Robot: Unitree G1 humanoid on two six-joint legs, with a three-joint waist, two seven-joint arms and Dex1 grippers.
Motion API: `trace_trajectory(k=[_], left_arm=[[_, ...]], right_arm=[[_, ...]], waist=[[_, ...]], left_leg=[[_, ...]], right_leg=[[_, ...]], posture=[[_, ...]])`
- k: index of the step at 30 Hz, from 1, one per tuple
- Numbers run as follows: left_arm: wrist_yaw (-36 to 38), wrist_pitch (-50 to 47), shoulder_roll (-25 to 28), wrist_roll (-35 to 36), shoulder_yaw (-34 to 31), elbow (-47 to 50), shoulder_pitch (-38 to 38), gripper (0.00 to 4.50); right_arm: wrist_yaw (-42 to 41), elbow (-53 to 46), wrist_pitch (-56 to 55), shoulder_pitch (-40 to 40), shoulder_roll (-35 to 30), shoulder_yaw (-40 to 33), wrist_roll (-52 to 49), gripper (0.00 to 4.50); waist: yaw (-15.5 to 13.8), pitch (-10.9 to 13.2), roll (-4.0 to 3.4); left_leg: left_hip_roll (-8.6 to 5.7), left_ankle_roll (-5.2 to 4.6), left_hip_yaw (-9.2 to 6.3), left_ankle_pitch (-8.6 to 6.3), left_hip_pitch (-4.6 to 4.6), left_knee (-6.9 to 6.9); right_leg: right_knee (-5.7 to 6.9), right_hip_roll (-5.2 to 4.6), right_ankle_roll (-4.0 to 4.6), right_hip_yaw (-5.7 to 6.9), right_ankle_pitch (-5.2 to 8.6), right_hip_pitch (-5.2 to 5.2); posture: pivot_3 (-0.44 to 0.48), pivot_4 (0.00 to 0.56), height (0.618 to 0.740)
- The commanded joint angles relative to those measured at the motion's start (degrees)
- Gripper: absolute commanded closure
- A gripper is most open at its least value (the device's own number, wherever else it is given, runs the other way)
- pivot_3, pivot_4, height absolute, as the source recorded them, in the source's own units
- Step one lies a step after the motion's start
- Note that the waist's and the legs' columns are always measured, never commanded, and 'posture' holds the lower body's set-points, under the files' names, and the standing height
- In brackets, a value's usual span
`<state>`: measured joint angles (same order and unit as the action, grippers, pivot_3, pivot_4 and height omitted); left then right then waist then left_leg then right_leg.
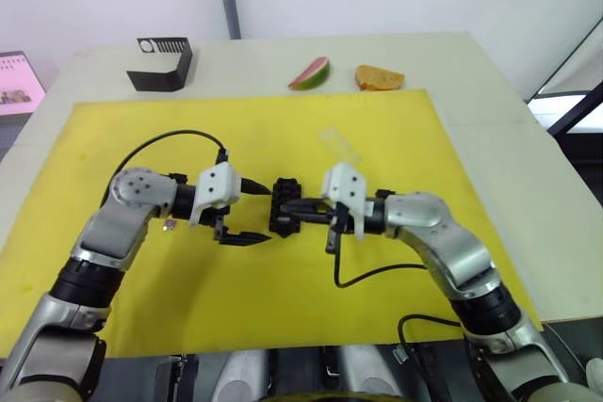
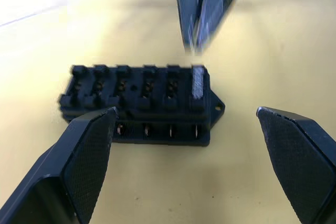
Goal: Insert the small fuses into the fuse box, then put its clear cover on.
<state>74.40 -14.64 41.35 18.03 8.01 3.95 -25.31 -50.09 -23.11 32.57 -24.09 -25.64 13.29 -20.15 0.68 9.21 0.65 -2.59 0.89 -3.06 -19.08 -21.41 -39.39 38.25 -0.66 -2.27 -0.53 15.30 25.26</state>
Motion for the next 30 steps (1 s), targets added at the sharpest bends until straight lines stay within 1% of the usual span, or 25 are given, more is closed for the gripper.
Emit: trace_trajectory(k=[1,4,7,9,10,11,13,14,15,16,19,21,24,27,30], left_arm=[[-3.1,-7.3,1.9,5.7,-5.7,6.6,2.0,0.00],[-6.7,-11.1,3.3,7.7,-10.0,10.8,6.4,0.00],[-8.6,-15.4,5.8,10.9,-15.4,14.2,11.8,0.00],[-10.9,-18.8,6.9,13.0,-21.0,15.5,16.3,0.00],[-13.0,-22.0,6.9,15.2,-25.8,16.0,19.2,0.00],[-14.9,-25.4,6.7,17.4,-30.5,16.2,22.0,0.00],[-17.4,-30.2,6.5,20.8,-37.9,16.4,26.4,0.00],[-17.6,-31.5,6.5,21.4,-42.1,15.9,29.6,0.00],[-17.4,-32.4,6.6,21.6,-46.6,14.8,33.1,0.00],[-17.6,-33.3,6.5,22.1,-49.9,14.4,35.7,0.00],[-16.1,-35.2,6.8,23.7,-58.4,11.1,43.1,0.00],[-15.3,-33.5,6.7,22.3,-61.5,7.9,46.7,0.00],[-16.0,-29.3,5.9,20.1,-63.0,4.8,49.1,0.00],[-18.3,-27.4,3.7,21.4,-63.4,5.3,47.7,0.00],[-20.2,-32.0,3.7,25.9,-62.2,6.1,44.7,0.00]], right_arm=[[-0.9,-8.6,6.4,1.2,-3.3,-7.8,-9.8,4.44],[1.1,-10.8,10.8,3.7,-7.1,-14.9,-14.2,4.44],[4.3,-8.8,13.5,5.7,-10.4,-21.3,-14.9,4.44],[4.8,-5.5,14.4,7.3,-14.0,-25.7,-14.2,4.44],[3.8,-3.0,13.7,8.9,-16.9,-28.3,-13.1,4.44],[3.0,-0.5,12.8,10.3,-19.4,-30.6,-12.2,3.93],[1.9,3.5,11.1,12.3,-23.0,-33.7,-11.2,3.15],[1.2,5.5,9.8,13.6,-24.5,-35.3,-10.4,2.68],[0.4,7.5,8.7,15.0,-25.9,-37.1,-9.7,2.12],[-0.2,8.8,7.9,16.0,-27.0,-38.3,-9.5,1.69],[-1.2,10.9,6.4,17.9,-29.2,-40.5,-9.2,0.15],[-1.3,12.3,5.8,17.7,-29.8,-41.1,-9.0,0.07],[-0.8,13.2,5.7,16.2,-29.8,-40.2,-9.4,0.07],[-0.6,11.3,5.7,14.2,-28.6,-36.7,-10.1,0.07],[0.2,7.2,7.6,10.8,-26.6,-32.7,-12.0,0.07]], waist=[[0.0,0.0,0.00],[0.0,0.0,0.00],[0.0,0.0,0.00],[0.0,0.0,-0.01],[-0.1,0.0,-0.01],[-0.1,0.0,-0.01],[-0.3,0.0,-0.01],[-0.2,0.0,-0.01],[-0.2,0.0,-0.01],[0.0,0.0,-0.01],[0.0,0.0,-0.01],[-0.1,0.0,-0.07],[-0.2,0.0,-0.10],[-0.3,0.0,-0.10],[-0.2,0.0,-0.06]], left_leg=[[0.00,-0.04,-0.01,-0.02,0.00,0.00],[0.00,-0.10,-0.01,-0.05,0.02,0.00],[0.00,-0.10,-0.01,-0.06,0.03,0.01],[0.01,-0.10,-0.01,-0.06,0.03,0.02],[0.01,-0.10,0.00,-0.06,0.04,0.02],[0.01,-0.10,0.00,-0.06,0.03,0.02],[0.01,-0.14,0.01,-0.08,0.03,0.03],[0.01,-0.14,0.01,-0.08,0.03,0.03],[0.01,-0.14,0.02,-0.08,0.04,0.04],[0.01,-0.15,0.03,-0.08,0.09,0.07],[0.04,-0.14,0.05,-0.08,0.15,0.13],[0.06,-0.14,0.05,-0.08,0.34,0.13],[0.06,-0.17,0.05,-0.11,1.00,0.29],[0.06,-0.18,0.05,-0.12,0.99,0.28],[0.08,-0.18,0.04,-0.12,0.95,0.28]], right_leg=[[0.00,0.00,0.00,0.00,0.00,0.00],[-0.01,-0.01,0.00,0.00,0.00,-0.04],[-0.02,-0.01,0.00,-0.01,0.00,-0.05],[-0.02,-0.01,0.00,-0.01,0.00,-0.05],[-0.02,-0.02,0.00,-0.01,0.00,-0.05],[-0.03,-0.02,0.00,-0.01,0.00,-0.05],[-0.07,-0.03,0.00,-0.01,0.00,-0.08],[-0.08,-0.03,0.00,-0.01,0.00,-0.08],[-0.08,-0.03,0.00,-0.01,0.00,-0.09],[-0.10,-0.03,0.00,-0.01,0.00,-0.12],[-0.11,-0.02,0.01,-0.01,0.01,-0.17],[-0.11,-0.02,0.01,-0.01,0.01,-0.36],[-0.29,-0.04,0.04,-0.01,0.05,-1.00],[-0.32,-0.06,0.03,-0.01,0.05,-1.02],[-0.30,-0.06,0.03,-0.01,0.04,-0.98]], posture=[[0.000,0.150,0.740],[0.000,0.150,0.740],[0.000,0.150,0.740],[0.000,0.150,0.740],[0.000,0.150,0.740],[0.000,0.150,0.740],[0.000,0.150,0.740],[0.000,0.150,0.740],[0.000,0.150,0.740],[0.000,0.150,0.740],[0.000,0.150,0.740],[0.000,0.150,0.740],[0.000,0.150,0.740],[0.000,0.150,0.740],[0.000,0.150,0.740]])
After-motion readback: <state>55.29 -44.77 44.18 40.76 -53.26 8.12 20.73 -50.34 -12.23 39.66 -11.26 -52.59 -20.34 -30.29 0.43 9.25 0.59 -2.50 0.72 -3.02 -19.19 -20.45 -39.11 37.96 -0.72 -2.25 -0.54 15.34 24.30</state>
